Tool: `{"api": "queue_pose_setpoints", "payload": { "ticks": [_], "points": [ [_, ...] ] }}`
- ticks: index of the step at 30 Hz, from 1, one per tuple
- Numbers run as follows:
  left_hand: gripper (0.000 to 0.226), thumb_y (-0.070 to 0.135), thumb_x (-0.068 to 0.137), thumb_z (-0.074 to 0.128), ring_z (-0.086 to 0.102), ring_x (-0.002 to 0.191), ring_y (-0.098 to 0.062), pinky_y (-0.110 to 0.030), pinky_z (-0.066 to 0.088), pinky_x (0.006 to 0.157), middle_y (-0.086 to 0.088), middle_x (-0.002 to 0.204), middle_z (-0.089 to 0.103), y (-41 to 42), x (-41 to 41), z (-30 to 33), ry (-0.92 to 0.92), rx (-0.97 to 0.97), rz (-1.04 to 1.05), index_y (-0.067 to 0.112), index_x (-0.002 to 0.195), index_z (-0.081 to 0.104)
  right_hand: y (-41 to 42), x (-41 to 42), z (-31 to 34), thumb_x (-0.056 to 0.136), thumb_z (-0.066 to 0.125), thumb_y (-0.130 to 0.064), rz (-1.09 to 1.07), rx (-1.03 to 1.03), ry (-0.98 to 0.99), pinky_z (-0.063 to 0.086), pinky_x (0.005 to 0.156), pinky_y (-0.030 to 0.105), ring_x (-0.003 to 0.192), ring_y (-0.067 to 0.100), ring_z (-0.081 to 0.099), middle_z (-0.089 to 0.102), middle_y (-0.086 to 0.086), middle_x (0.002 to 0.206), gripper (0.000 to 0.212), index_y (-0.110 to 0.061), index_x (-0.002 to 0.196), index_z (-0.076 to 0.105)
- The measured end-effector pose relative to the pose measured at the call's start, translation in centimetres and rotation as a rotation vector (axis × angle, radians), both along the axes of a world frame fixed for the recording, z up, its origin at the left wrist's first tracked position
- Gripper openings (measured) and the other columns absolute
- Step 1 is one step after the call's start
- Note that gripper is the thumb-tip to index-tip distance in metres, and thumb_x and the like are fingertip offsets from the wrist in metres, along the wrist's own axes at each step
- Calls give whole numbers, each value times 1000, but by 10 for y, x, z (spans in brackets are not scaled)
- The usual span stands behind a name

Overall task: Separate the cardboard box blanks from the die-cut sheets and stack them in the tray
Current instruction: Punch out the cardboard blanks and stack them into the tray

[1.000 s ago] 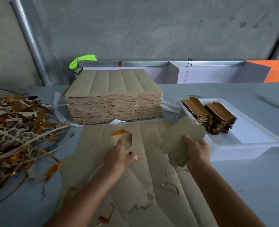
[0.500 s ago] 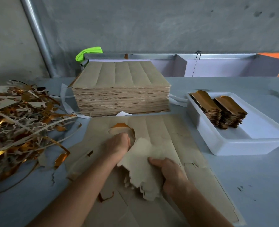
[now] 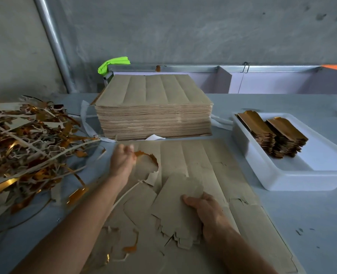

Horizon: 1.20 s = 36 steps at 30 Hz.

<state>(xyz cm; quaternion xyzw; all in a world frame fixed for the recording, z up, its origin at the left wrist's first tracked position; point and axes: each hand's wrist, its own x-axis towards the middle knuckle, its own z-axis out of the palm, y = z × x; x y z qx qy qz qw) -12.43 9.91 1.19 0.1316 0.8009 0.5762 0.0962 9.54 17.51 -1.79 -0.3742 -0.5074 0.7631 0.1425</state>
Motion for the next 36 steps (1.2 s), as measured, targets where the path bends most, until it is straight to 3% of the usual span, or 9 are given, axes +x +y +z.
{"api": "queue_pose_setpoints", "payload": {
  "ticks": [4, 6, 9, 12, 16, 19, 22, 27, 36],
  "points": [
    [45, 60, 75, 66, 59, 76, -11, -29, 46, 69, 3, 82, 66, 3, 22, -5, 324, -418, -444, 16, 82, 64, -1, -1, -3, 85, 69, -13, -17, 38, -10, 56, 85, 46, 87, 27, 71, 74, 9, 92, 21, -10, 105, 64],
    [45, 55, 70, 73, 59, 76, -14, -30, 46, 69, 1, 82, 64, 5, 25, -5, 459, -619, -468, 11, 78, 64, -2, 0, -4, 84, 69, -15, -16, 50, -13, 56, 85, 46, 88, 27, 71, 74, 8, 94, 21, -12, 105, 63],
    [18, 29, 81, 70, 58, 77, -14, -28, 42, 67, 3, 82, 64, 5, 22, -10, 565, -767, -493, 14, 74, 63, -2, 0, -5, 84, 69, -15, -13, 63, -20, 57, 84, 45, 86, 26, 71, 74, 7, 91, 16, -15, 99, 63],
    [19, 11, 91, 52, 56, 82, -19, -27, 37, 70, 1, 83, 60, 5, 16, -9, 495, -708, -409, 17, 75, 57, -3, 0, -4, 85, 69, -14, -16, 77, -25, 56, 84, 47, 87, 27, 71, 74, 8, 91, 17, -13, 101, 63],
    [23, 10, 98, 39, 56, 96, -35, -35, 38, 71, -24, 103, 60, -6, -18, 0, 293, -437, 10, -5, 100, 57, -4, -1, -2, 86, 67, -15, -5, 86, -40, 55, 87, 48, 92, 29, 69, 72, 11, 98, 18, -13, 103, 61],
    [27, 8, 98, 39, 55, 106, -42, -41, 41, 77, -32, 114, 56, -26, -39, -2, 326, -461, 229, -12, 113, 49, -4, -1, -2, 87, 66, -14, -2, 101, -46, 55, 87, 48, 91, 29, 69, 72, 11, 98, 14, -15, 100, 61],
    [32, 17, 96, 48, 54, 111, -40, -42, 43, 83, -26, 121, 56, -33, -42, -8, 334, -639, 84, -4, 120, 47, -4, -1, -1, 87, 66, -14, -4, 104, -42, 55, 86, 48, 90, 29, 69, 72, 12, 97, 16, -13, 101, 61],
    [96, 65, 68, 69, 47, 123, -32, -41, 46, 94, -17, 135, 46, -36, -33, -14, 327, -972, -157, 4, 135, 37, -5, 0, 1, 87, 65, -13, 0, 104, -37, 55, 86, 48, 89, 29, 70, 73, 11, 96, 11, -16, 97, 61],
    [33, 25, 88, 64, 58, 104, -29, -32, 42, 76, -15, 113, 63, -36, -34, -7, 255, -947, -90, 3, 112, 61, -6, 1, 4, 86, 66, -12, -16, 99, -23, 56, 83, 47, 86, 29, 71, 73, 11, 92, 13, -11, 99, 63]
  ]
}}
